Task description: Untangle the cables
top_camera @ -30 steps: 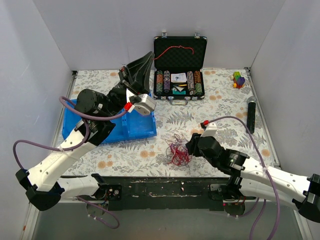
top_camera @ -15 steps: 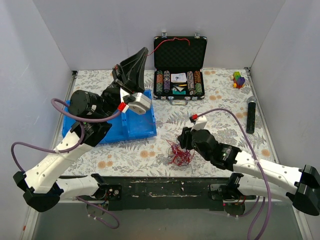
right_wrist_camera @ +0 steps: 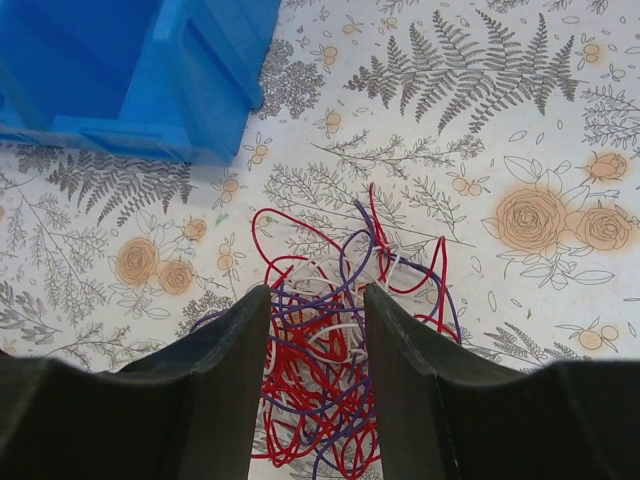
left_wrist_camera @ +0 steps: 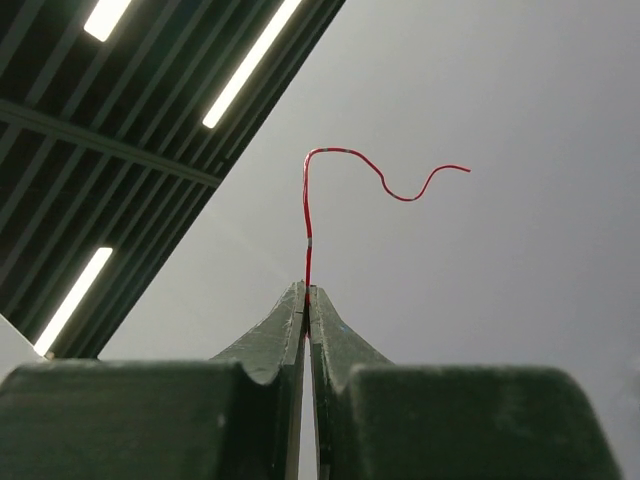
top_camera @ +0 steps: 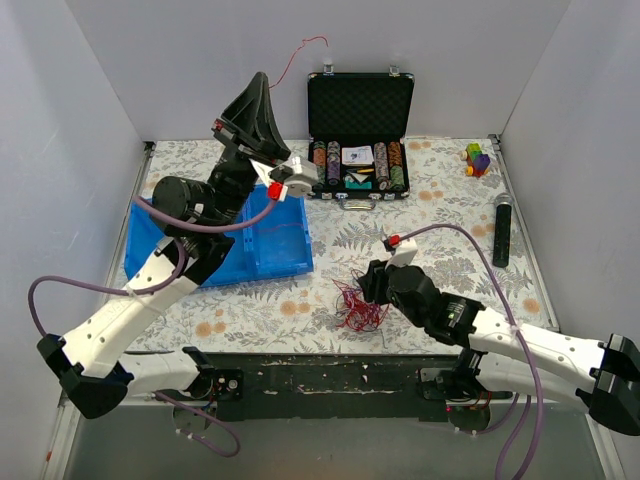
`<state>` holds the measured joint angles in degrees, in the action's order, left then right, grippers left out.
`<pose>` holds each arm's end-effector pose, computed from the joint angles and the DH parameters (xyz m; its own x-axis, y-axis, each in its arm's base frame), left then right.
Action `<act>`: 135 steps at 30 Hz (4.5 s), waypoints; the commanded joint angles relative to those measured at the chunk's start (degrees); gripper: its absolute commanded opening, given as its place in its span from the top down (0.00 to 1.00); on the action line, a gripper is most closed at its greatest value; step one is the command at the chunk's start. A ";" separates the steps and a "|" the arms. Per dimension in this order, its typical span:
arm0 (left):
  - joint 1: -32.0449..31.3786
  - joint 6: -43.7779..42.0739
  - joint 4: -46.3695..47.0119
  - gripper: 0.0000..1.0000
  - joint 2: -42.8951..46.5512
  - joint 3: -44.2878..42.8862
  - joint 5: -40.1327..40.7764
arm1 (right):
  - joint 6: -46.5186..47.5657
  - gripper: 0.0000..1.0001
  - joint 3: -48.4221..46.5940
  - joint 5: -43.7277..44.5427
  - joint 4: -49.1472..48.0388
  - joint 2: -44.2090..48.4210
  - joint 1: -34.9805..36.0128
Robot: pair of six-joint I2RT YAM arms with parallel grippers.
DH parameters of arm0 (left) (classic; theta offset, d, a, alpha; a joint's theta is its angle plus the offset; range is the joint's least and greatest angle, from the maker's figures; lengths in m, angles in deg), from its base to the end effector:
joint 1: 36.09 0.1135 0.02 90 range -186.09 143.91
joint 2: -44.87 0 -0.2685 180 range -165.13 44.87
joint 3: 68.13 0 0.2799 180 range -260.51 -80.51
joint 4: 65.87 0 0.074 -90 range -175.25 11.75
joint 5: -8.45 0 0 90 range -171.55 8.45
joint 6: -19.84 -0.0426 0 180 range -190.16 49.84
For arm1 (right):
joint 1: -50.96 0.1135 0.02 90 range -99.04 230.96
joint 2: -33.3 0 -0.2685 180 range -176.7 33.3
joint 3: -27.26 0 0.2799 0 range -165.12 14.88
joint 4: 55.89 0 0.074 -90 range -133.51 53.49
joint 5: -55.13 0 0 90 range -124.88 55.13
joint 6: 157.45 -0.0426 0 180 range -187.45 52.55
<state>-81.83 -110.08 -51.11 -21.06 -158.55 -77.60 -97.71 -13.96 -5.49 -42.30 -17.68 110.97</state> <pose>0.1804 -0.1809 0.5484 0.7733 0.1238 -0.6219 0.2360 0.8541 0.4635 0.1325 0.1877 0.2306 -0.4380 0.1196 -0.8910 -0.3576 0.8862 0.2947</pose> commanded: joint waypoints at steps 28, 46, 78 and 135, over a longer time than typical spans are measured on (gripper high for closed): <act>8.02 27.32 7.50 1.00 -4.47 18.98 4.30 | -4.98 0.52 6.34 3.22 3.09 10.20 -0.33; 16.03 58.01 0.13 1.00 -10.54 20.20 2.30 | -7.00 0.53 9.68 2.78 2.48 13.28 -0.33; 16.20 66.36 -30.81 1.00 -8.68 27.69 14.59 | -8.50 0.53 12.32 2.08 2.21 13.28 -0.33; 16.21 55.66 -53.14 0.12 -1.60 15.35 -13.76 | -8.50 0.53 12.84 1.29 -0.07 10.90 -0.33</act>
<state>-65.08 -49.87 -98.45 -31.84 -148.56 -80.23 -106.26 -1.18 -4.46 -39.48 -6.97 110.66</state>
